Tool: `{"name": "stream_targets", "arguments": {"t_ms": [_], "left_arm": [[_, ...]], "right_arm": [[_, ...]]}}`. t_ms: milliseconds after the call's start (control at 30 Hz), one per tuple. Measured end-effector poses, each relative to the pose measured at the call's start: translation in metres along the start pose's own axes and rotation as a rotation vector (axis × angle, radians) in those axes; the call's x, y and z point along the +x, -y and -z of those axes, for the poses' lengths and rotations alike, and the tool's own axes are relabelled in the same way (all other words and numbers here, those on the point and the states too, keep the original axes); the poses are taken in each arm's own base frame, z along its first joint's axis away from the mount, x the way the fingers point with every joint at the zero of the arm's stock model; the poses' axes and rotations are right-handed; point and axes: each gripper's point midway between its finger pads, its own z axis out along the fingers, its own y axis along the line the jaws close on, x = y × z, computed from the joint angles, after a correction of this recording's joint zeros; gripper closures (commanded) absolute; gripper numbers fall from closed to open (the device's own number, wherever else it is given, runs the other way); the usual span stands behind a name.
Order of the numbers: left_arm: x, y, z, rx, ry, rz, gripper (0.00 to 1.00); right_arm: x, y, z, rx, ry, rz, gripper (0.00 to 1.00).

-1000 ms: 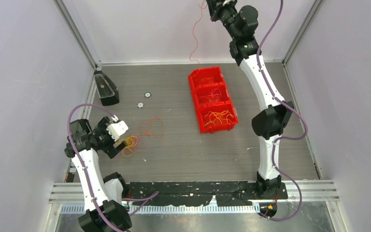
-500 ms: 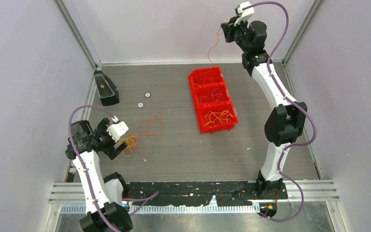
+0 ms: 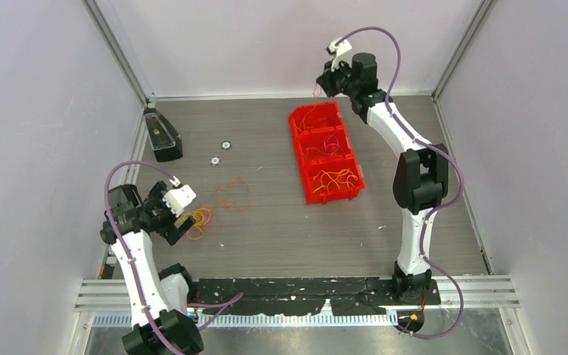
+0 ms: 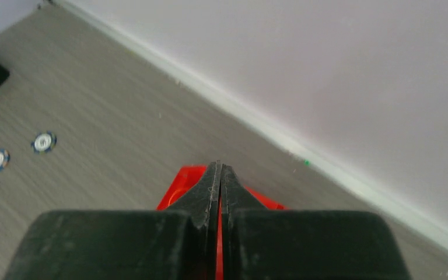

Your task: Untangle the cables

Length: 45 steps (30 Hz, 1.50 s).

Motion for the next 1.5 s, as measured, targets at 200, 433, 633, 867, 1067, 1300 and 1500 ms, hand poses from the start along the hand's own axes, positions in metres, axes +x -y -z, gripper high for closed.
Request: {"name": "stream_targets", "arguments": {"t_ms": [200, 433, 633, 867, 1067, 1300, 1500], "left_arm": [[0.0, 0.0, 0.001, -0.003, -0.003, 0.002, 0.0], [0.002, 0.002, 0.002, 0.0, -0.014, 0.006, 0.0], [0.003, 0.004, 0.004, -0.005, -0.024, 0.005, 0.0], [0.004, 0.005, 0.005, -0.006, -0.027, 0.005, 0.01], [0.004, 0.004, 0.005, -0.008, -0.032, 0.005, 0.0], [0.0, 0.01, 0.01, 0.022, -0.031, 0.028, 0.0], [-0.017, 0.007, 0.021, 0.096, -0.024, 0.105, 0.0]], "right_arm": [[0.061, -0.009, 0.005, -0.045, -0.159, 0.04, 0.95], [0.109, -0.004, 0.003, -0.056, -0.288, 0.099, 0.95], [0.151, 0.015, -0.001, 0.022, -0.396, 0.154, 0.95], [0.159, 0.04, -0.001, 0.148, -0.457, 0.199, 0.76], [0.147, 0.035, -0.004, 0.136, -0.447, 0.194, 0.51], [0.152, 0.023, -0.002, 0.1, -0.468, 0.161, 0.34], [0.138, 0.01, 0.007, 0.054, -0.464, 0.124, 0.17]]}}
